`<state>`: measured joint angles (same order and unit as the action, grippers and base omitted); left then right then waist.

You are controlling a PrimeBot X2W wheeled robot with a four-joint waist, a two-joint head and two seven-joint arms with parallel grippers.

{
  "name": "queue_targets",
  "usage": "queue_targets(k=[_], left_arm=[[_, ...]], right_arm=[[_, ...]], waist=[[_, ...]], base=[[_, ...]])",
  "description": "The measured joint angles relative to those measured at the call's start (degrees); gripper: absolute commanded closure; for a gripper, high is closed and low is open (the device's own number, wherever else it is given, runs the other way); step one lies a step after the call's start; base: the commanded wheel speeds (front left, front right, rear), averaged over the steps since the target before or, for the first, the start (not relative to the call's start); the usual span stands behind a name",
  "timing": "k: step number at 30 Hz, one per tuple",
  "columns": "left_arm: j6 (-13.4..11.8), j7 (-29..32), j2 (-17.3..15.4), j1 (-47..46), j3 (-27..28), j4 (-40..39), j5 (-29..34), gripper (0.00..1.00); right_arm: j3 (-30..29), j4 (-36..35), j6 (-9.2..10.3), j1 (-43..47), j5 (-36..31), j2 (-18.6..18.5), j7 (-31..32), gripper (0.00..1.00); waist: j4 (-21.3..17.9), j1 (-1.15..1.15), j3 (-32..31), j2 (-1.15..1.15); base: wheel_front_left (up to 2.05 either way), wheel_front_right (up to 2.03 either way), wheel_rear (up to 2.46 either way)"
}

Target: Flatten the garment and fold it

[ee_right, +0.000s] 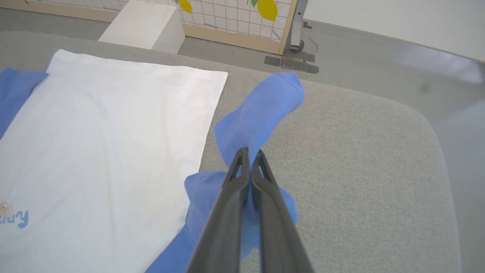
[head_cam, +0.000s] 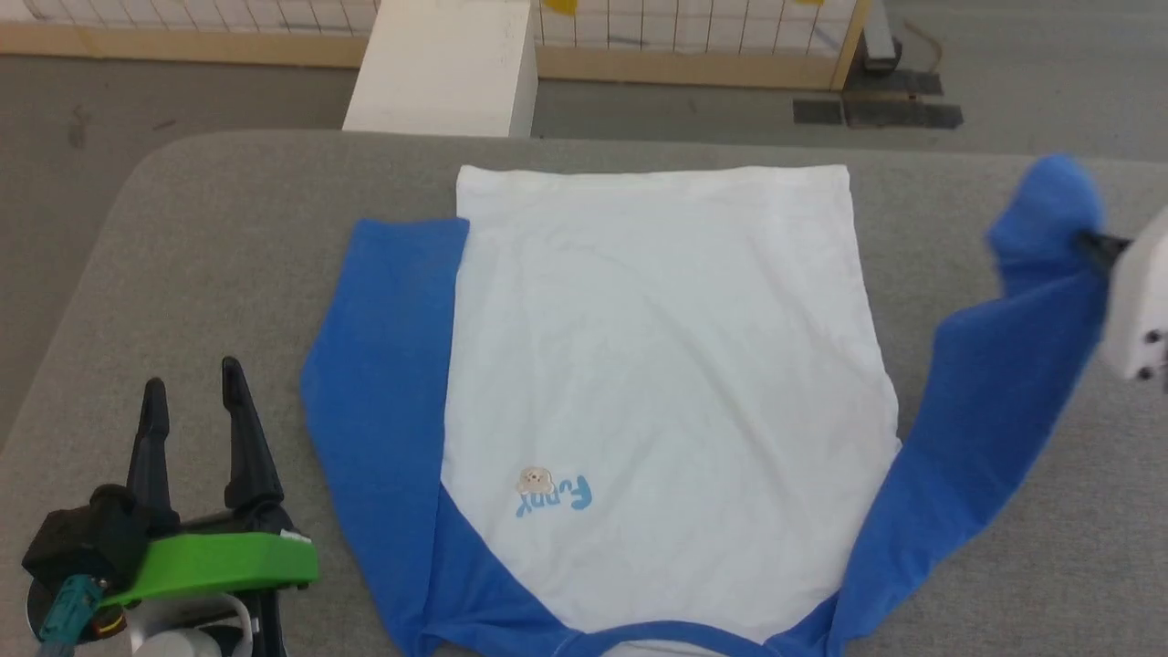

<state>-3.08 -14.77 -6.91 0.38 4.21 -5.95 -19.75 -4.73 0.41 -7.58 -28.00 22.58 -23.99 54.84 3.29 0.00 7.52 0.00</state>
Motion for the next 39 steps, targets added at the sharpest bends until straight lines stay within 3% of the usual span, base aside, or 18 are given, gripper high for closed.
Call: queue_targets(k=[6, 11, 18, 28, 29, 30, 35, 39], left_arm=[[0.0, 0.5, -0.1, 0.9, -0.3, -0.2, -0.1, 0.0], [0.1, 1.1, -0.1, 0.9, -1.1, -0.6, -0.1, 0.0], [0.1, 1.1, 0.0, 0.8, -1.8, -0.7, -0.4, 0.0], [0.1, 1.1, 0.7, 0.2, -3.1, 0.1, -0.9, 0.0], [0.1, 1.0, 0.8, 0.1, -3.1, 0.2, -0.9, 0.0], [0.1, 1.0, 0.8, 0.1, -3.1, 0.3, -0.9, 0.0], [0.1, 1.0, 0.8, 0.1, -2.9, 1.2, -1.0, 0.0], [0.0, 1.0, 0.6, 0.1, -2.8, 1.6, -1.0, 0.0]], right_arm=[[12.3, -7.1, 0.0, 0.8, 6.4, 2.1, 1.0, 1.0], [23.2, -6.5, 0.0, 0.6, 10.2, 5.9, 0.4, 1.0], [36.8, 1.9, 0.0, -1.3, 11.6, 10.3, -3.3, 1.0], [46.5, 17.7, 0.0, -4.2, 10.5, 14.0, -9.7, 1.0], [47.2, 18.5, 0.0, -4.3, 10.5, 14.1, -10.3, 0.65], [47.6, 19.2, 0.0, -4.4, 10.8, 14.3, -11.2, 0.0], [47.6, 19.8, 0.0, -6.9, 14.1, 14.9, -14.9, 0.0], [43.8, 17.1, 0.0, -8.6, 17.9, 14.3, -18.4, 0.0]], waist=[[0.0, 0.0, -2.9, 0.0], [1.5, 0.0, -3.6, 0.0], [3.8, 0.0, -2.4, 0.0], [6.6, 0.0, 1.6, 0.0], [6.8, 0.0, 1.8, 0.0], [7.0, 0.0, 2.1, 0.0], [6.8, 0.0, 2.5, 0.0], [5.8, 0.0, 1.8, 0.0]], base=[[0.0, 0.0, 0.0], [0.0, 0.0, 0.0], [0.0, 0.0, 0.0], [0.0, 0.0, 0.0], [0.0, 0.0, 0.0], [0.0, 0.0, 0.0], [0.0, 0.0, 0.0], [0.0, 0.0, 0.0]])
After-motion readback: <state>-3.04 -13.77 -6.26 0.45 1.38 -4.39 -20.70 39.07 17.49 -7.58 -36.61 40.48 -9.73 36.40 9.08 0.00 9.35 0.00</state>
